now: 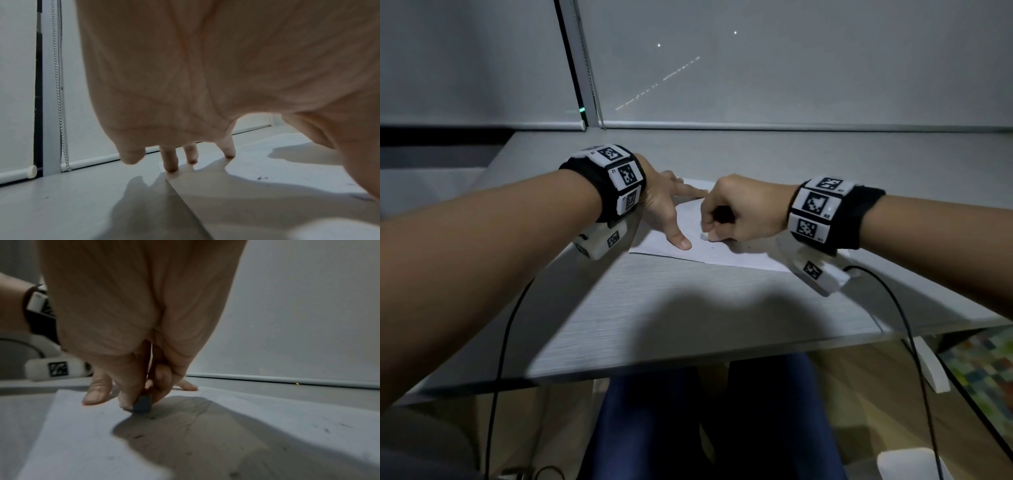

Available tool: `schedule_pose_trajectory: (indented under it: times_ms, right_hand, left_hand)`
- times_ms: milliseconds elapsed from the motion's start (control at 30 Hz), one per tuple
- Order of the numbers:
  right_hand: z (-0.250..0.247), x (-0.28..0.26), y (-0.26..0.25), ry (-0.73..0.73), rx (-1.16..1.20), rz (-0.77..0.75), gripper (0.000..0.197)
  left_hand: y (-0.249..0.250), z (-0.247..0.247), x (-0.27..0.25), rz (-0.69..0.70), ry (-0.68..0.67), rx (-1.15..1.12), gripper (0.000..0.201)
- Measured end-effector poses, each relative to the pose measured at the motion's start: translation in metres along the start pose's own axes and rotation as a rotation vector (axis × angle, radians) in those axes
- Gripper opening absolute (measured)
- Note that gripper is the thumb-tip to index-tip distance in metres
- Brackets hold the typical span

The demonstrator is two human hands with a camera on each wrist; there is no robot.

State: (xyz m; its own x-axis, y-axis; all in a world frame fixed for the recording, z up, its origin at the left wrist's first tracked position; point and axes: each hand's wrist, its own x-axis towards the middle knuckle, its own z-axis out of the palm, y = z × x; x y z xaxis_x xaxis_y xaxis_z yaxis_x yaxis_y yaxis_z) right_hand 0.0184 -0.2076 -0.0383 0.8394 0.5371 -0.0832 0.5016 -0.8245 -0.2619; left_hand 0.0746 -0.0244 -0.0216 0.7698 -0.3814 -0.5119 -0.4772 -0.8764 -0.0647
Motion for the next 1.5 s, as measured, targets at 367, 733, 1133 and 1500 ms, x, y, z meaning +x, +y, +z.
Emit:
schedule_pose_trajectory:
  times_ms: [367,733,1133,1500]
  right_hand:
    - [-0.010,-0.027,0.050,0.122,0.005,0.263,0.018]
    - [0.007,-0.007,0.026,0.130,0.062,0.085,0.012]
    - [0.001,0.000,0.016,0.092,-0.076,0.115,0.009]
    - [0.001,0.006,0.019,0.186,-0.021,0.170,0.010]
  left_hand:
    - [0.008,0.000,-0.018,0.126,0.027,-0.072,0.097]
    - [0.034,0.003,-0.006,0.120,0.052,0.060,0.126]
    - [0.037,0.004,-0.001,0.072,0.068,0.085,0.145]
    - [0.034,0.006,0.005,0.093,0.048,0.081,0.146]
